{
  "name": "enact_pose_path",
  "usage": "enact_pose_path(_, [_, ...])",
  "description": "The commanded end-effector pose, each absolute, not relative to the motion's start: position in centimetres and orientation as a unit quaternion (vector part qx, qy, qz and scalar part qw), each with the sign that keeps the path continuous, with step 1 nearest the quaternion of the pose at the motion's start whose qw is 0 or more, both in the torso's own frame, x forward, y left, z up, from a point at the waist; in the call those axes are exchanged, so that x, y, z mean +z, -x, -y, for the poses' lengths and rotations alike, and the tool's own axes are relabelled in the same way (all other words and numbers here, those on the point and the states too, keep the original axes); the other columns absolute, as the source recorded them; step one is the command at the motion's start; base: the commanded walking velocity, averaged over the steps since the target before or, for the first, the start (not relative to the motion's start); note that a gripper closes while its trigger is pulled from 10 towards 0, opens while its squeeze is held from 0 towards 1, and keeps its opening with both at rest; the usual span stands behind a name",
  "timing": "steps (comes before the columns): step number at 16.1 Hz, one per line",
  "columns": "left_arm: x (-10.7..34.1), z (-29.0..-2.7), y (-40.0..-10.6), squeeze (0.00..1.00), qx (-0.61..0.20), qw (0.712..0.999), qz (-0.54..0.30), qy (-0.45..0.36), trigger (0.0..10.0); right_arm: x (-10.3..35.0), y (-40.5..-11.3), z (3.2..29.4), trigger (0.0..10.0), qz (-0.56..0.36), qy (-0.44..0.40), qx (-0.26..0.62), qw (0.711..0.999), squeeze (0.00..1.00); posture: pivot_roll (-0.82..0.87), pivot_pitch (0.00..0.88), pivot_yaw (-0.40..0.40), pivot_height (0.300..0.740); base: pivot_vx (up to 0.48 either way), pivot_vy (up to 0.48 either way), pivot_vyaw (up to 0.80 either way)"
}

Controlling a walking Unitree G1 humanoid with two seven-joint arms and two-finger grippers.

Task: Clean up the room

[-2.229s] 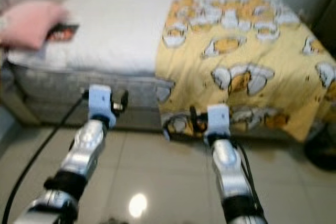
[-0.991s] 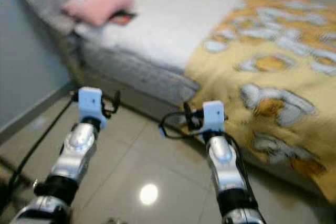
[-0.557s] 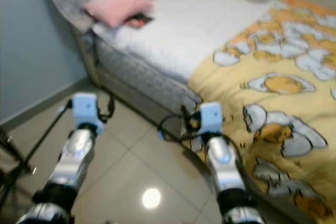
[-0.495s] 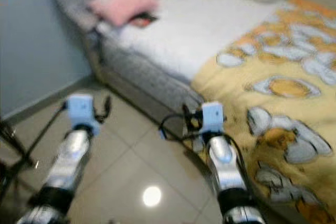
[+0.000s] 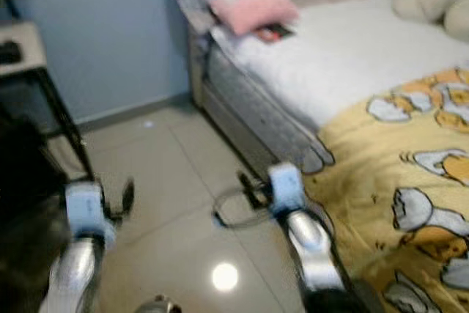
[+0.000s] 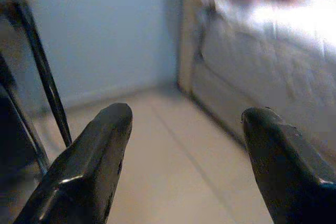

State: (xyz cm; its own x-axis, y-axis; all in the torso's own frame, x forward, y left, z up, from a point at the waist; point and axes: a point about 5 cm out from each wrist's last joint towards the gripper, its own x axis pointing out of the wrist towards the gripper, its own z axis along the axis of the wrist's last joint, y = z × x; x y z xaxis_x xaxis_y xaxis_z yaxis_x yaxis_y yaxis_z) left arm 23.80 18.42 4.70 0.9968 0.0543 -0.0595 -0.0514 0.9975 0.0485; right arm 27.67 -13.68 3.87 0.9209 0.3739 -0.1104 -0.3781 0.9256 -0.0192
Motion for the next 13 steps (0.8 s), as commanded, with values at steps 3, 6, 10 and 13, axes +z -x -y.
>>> enact_pose_path(3, [4.8, -18.2, -23.6, 0.0, 0.024, 0.998, -0.049, -0.036, 10.0, 3.8, -28.1, 14.2, 10.0, -0.069, 0.005, 0.181, 0.981, 0.0, -0.01, 0.0, -0.029, 0.74, 0.109, 0.0, 0.55])
enact_pose_path(6, [5.7, -18.7, -25.4, 0.0, 0.065, 0.996, -0.045, -0.033, 10.0, 3.6, -28.3, 13.4, 10.0, -0.081, 0.019, 0.194, 0.978, 0.0, -0.01, 0.0, -0.032, 0.74, 0.429, 0.0, 0.18])
enact_pose_path(10, [6.2, -18.7, -26.3, 0.0, 0.057, 0.997, -0.046, -0.04, 10.0, 3.9, -28.8, 13.4, 10.0, -0.077, 0.006, 0.186, 0.979, 0.0, -0.02, 0.0, -0.027, 0.74, 0.48, 0.0, 0.69])
enact_pose_path(13, [6.2, -18.5, -26.5, 0.0, 0.058, 0.996, -0.049, -0.041, 10.0, 3.7, -28.8, 14.2, 10.0, -0.084, 0.011, 0.176, 0.981, 0.0, -0.03, 0.0, -0.028, 0.74, 0.48, 0.0, 0.65])
